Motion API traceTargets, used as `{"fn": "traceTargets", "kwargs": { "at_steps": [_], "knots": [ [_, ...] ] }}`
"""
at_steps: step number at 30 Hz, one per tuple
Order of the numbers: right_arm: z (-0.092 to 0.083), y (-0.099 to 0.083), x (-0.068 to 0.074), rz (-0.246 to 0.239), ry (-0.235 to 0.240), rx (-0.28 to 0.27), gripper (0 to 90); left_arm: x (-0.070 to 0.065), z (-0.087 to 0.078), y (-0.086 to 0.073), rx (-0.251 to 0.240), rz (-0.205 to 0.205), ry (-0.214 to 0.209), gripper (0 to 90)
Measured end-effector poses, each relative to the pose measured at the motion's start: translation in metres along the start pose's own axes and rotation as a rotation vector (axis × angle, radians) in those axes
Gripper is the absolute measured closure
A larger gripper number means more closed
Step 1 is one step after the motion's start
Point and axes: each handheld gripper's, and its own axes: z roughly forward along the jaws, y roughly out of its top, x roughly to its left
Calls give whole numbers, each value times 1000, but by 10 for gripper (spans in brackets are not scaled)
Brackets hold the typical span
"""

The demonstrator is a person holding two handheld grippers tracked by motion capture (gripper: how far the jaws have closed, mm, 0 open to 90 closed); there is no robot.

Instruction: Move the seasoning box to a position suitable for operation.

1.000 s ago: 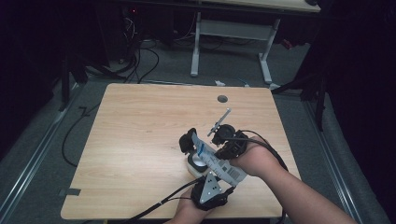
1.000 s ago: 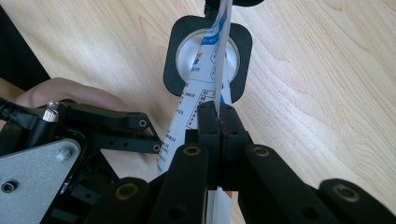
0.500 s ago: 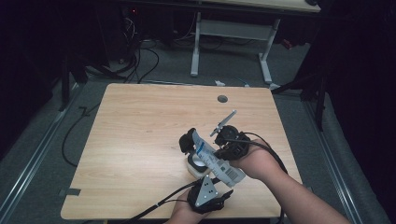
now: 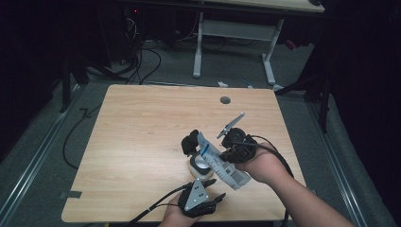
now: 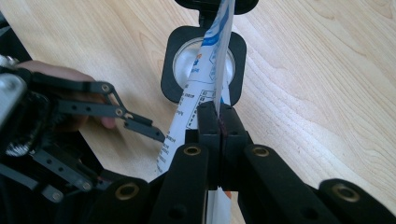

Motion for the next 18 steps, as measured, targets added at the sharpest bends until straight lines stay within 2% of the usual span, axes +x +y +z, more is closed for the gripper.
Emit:
{"fn": "traceTargets", "kwargs": {
  "at_steps": [12, 14, 18],
  "knots": [
    [-7, -4, -7, 17, -16, 0, 900, 21, -25, -8, 12, -4, 46, 454],
    [-9, -7, -11, 33, -30, 7, 900, 28, -32, -10, 14, -15, 67, 454],
    [-13, -12, -19, 48, -46, -1, 900, 40, -45, -10, 17, -12, 100, 453]
  ]
}}
